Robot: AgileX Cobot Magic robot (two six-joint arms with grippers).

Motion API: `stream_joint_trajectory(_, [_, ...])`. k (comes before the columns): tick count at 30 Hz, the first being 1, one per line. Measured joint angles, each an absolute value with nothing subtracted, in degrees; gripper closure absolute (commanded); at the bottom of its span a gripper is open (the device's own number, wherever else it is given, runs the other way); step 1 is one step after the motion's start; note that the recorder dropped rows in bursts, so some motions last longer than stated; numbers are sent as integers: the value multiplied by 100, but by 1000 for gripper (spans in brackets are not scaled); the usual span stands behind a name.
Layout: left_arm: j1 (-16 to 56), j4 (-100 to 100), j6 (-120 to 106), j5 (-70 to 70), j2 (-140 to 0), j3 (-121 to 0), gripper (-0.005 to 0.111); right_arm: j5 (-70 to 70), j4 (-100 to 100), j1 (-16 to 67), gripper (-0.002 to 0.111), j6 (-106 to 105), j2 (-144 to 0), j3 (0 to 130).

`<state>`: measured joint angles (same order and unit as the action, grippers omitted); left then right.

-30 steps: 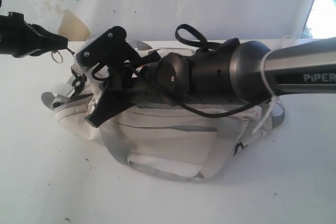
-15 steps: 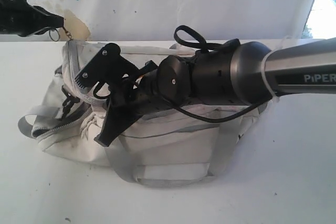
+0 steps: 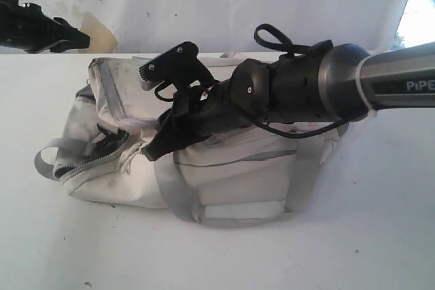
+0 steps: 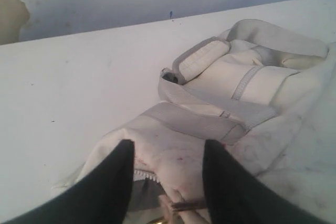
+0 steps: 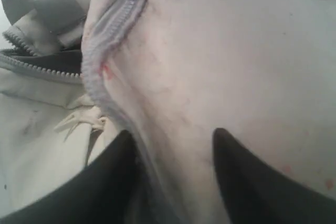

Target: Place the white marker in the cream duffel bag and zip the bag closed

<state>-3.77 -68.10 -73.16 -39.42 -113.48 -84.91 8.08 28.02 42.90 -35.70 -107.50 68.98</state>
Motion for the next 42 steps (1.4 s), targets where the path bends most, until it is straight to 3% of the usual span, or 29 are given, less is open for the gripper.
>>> stream_joint_trajectory(2, [-377, -6794, -7252, -3983, -11323, -8491, 44, 956, 2827, 4278, 33, -3492, -10750, 6898])
stream_joint_trajectory(12, [-377, -4954, -5049, -3972, -10409, -8500, 58, 1630, 2840, 4265, 33, -3160, -9907, 6968])
stream_joint_trajectory(15, [-377, -3695, -3827, -4152, -10114, -8500, 67, 1896, 2840, 4203, 33, -2415, -9597, 6968])
stream_joint_trajectory(20, [-377, -2070, -2054, -4653, -9612, -8330, 91, 2675, 2770, 3890, 35, -1514, -9229, 6968])
stream_joint_trajectory(24, [-377, -1458, -1497, -4782, -9131, -7772, 106, 3532, 2168, 3525, 47, -756, -9023, 6968])
stream_joint_trajectory(32, [-388, -1343, -1239, -4554, -8272, -6512, 107, 5249, 106, 2873, 88, 521, -8877, 6968])
stream_joint_trajectory(37, [-388, -1343, -1190, -4215, -8049, -5876, 107, 5449, -293, 2220, 108, 846, -8877, 6884])
stream_joint_trajectory(42, [-388, -1330, -1176, -4176, -8006, -5679, 107, 5230, -388, 1503, 108, 842, -8877, 6651])
